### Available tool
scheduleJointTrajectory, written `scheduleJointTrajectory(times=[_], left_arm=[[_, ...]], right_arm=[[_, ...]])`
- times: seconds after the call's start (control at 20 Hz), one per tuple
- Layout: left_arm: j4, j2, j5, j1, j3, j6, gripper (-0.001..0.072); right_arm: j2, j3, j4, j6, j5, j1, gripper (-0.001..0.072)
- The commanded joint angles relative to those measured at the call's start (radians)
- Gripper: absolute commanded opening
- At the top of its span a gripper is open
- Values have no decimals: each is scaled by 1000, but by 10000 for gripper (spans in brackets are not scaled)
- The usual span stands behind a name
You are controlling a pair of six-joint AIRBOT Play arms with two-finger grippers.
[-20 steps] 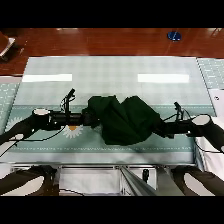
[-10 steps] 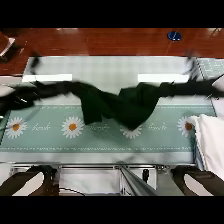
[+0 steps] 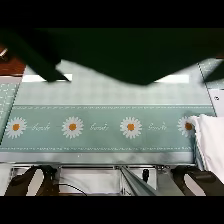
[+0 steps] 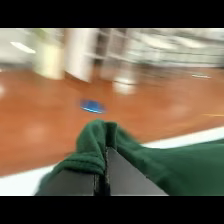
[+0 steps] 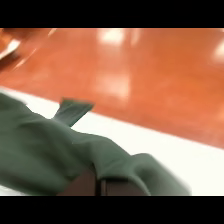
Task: Fold the shirts.
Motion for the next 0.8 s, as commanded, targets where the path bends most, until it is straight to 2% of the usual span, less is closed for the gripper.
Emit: scheduleJointTrajectory(times=[0.0,0.1,0.2,0.45,0.6,0.75], left_arm=[[387,161,-18,-16,72,-152,17],[542,222,-48,-80,71,-198,17],[627,260,-81,-143,40,-233,17],[619,269,-109,-210,-237,-233,18],[561,218,-76,-211,-468,-232,18],[456,102,42,-211,-641,-196,18]], right_arm=[[121,53,-182,37,161,1,22],[161,47,-238,64,260,1,22],[201,-21,-240,75,301,1,22],[291,-449,-164,125,301,1,22],[304,-760,-129,138,190,1,22],[223,-975,-135,151,-19,0,22]])
